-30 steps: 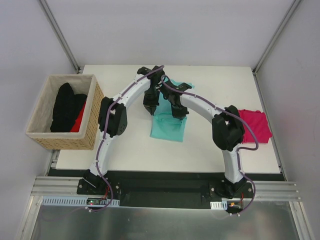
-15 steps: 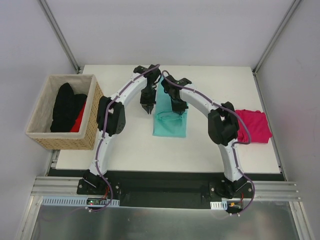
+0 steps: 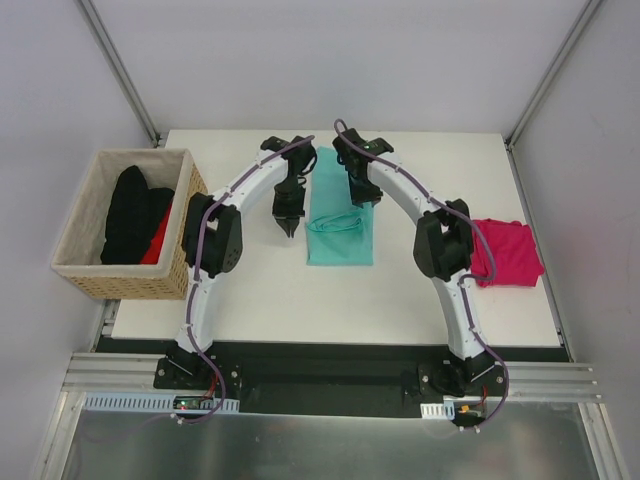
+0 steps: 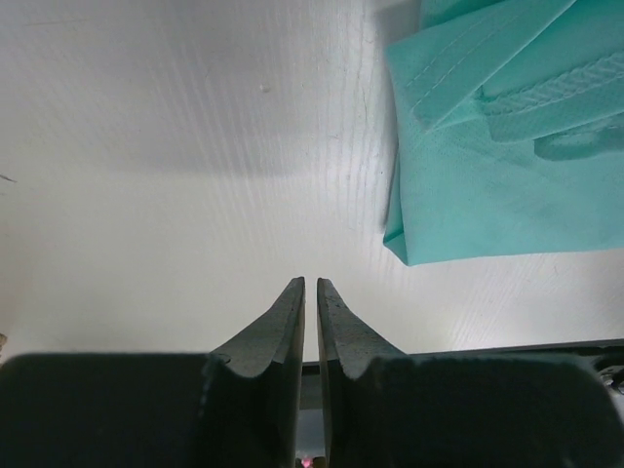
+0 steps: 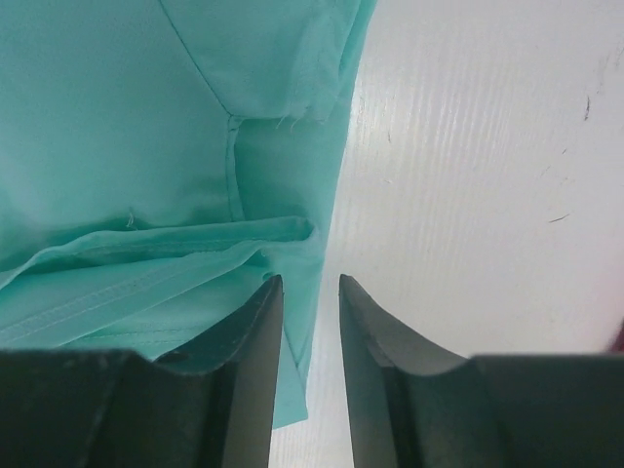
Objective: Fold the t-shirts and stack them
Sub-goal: Fold the folded rectangular tshirt in 1/3 of the way
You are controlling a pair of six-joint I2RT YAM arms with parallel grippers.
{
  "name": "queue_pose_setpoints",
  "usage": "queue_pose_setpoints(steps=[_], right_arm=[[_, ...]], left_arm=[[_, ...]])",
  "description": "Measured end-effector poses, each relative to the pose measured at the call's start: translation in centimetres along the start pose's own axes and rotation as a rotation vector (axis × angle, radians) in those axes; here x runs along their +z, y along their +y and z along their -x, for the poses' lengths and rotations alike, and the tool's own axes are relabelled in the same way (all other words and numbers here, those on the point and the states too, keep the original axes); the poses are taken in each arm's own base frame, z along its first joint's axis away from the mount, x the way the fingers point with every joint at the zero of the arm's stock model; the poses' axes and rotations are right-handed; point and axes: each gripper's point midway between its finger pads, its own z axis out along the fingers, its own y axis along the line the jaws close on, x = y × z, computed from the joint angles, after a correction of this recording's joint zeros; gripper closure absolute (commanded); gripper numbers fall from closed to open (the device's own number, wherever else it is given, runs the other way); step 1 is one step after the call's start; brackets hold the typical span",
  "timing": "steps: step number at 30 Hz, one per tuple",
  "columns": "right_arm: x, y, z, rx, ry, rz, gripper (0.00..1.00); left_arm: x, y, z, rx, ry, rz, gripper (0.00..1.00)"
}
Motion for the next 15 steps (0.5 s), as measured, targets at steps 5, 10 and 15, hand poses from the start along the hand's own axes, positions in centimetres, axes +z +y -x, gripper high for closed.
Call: queue_pose_setpoints(steps=[5,10,15], right_arm=[[-0.1,-0.3,-0.2,-0.011,0.002,0.003,0.76],[-1.2,-0.2,-2.2,-0.008,0.022,0.01,0.99],[-2.5,0.2,-3.5,-0.002,0.014,0.02,0.99]], left_arm=[[-0.5,0.0,0.0,0.0,-0.014,-0.006,0.91],[-0.5,-0.1,0.0,-0.002,-0.017,-0.008,0.92],[-0.5,-0.1,0.1,-0.004,-0.02,-0.009,0.92]])
